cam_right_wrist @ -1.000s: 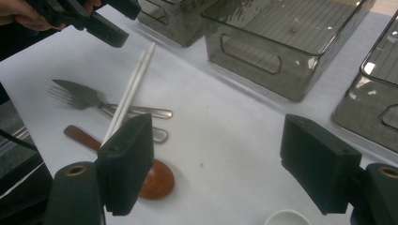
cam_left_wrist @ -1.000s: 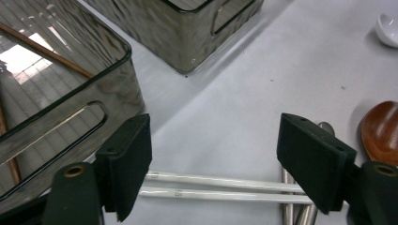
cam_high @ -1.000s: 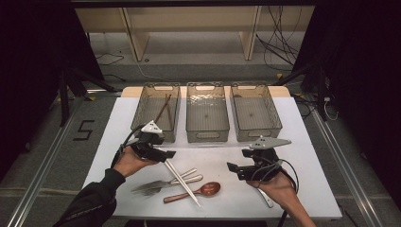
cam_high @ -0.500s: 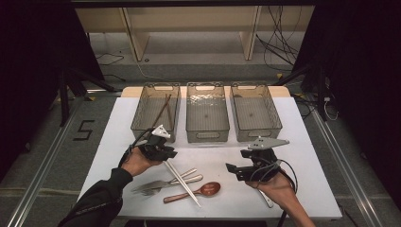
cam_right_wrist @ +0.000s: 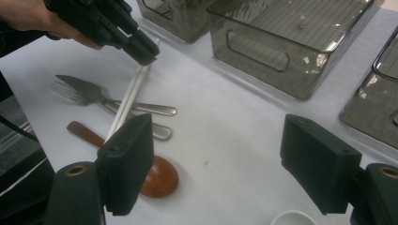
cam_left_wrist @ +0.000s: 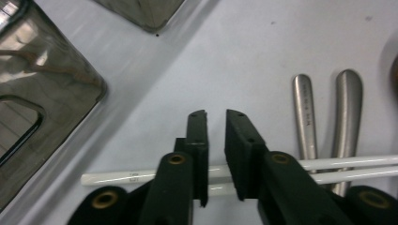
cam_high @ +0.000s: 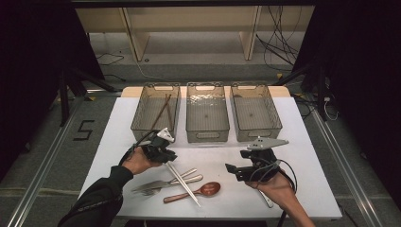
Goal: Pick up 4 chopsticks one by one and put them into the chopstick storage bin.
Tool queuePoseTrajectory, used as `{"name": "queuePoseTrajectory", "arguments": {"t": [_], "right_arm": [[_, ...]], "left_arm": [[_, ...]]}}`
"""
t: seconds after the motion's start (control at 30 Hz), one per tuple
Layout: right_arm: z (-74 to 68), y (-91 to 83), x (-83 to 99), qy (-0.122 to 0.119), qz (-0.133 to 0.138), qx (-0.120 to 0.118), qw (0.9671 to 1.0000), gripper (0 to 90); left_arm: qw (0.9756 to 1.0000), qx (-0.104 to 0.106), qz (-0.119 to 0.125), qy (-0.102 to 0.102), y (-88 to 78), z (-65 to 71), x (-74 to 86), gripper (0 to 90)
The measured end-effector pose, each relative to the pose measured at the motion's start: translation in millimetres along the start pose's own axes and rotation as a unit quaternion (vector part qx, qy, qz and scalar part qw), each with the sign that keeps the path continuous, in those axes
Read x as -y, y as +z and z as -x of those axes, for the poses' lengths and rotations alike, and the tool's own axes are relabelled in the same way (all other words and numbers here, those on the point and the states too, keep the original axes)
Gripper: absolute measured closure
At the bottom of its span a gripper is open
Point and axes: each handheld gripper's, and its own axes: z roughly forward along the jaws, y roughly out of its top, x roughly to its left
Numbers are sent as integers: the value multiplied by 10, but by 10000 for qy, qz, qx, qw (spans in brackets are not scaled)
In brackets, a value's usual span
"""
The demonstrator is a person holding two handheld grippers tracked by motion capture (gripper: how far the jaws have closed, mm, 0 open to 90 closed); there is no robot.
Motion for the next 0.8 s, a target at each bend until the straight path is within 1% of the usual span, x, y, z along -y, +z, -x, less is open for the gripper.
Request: {"name": "queuePoseTrajectory", "arguments": {"t": [0.03,0.07,0.1,0.17,0.27,0.37,0.47,0.57,0.63,0.73,0.8], "right_arm": [[-1,0,0,2,-2,-2,10000,271],[-1,1,-1,4,-3,-3,10000,271],[0,3,-1,1,-3,0,10000,271],[1,3,-2,7,-3,-2,10000,272],[2,2,-4,8,-4,-8,10000,272],[3,1,-3,4,-4,-12,10000,274],[3,0,-3,6,-6,-10,10000,274],[3,-4,-4,4,1,-11,10000,274],[5,-6,-5,8,2,-7,10000,275],[5,-8,-4,4,3,-9,10000,275],[5,-10,-5,6,10,-1,10000,275]], "left_arm": [[10000,17,-66,45,15,-9,-1,837],[10000,14,-86,16,36,-11,0,862],[9999,7,-156,65,52,-23,3,874],[9998,-28,-198,24,81,-30,17,885],[9995,-55,-302,0,88,-70,41,886],[9995,-39,-309,-86,90,-110,68,886],[9993,-30,-351,-142,91,-126,75,886],[9990,-43,-433,-139,75,-128,82,887],[9988,-13,-472,-160,68,-146,95,887],[9985,-21,-487,-237,58,-168,130,886],[9982,-76,-556,-231,42,-176,149,886]]}}
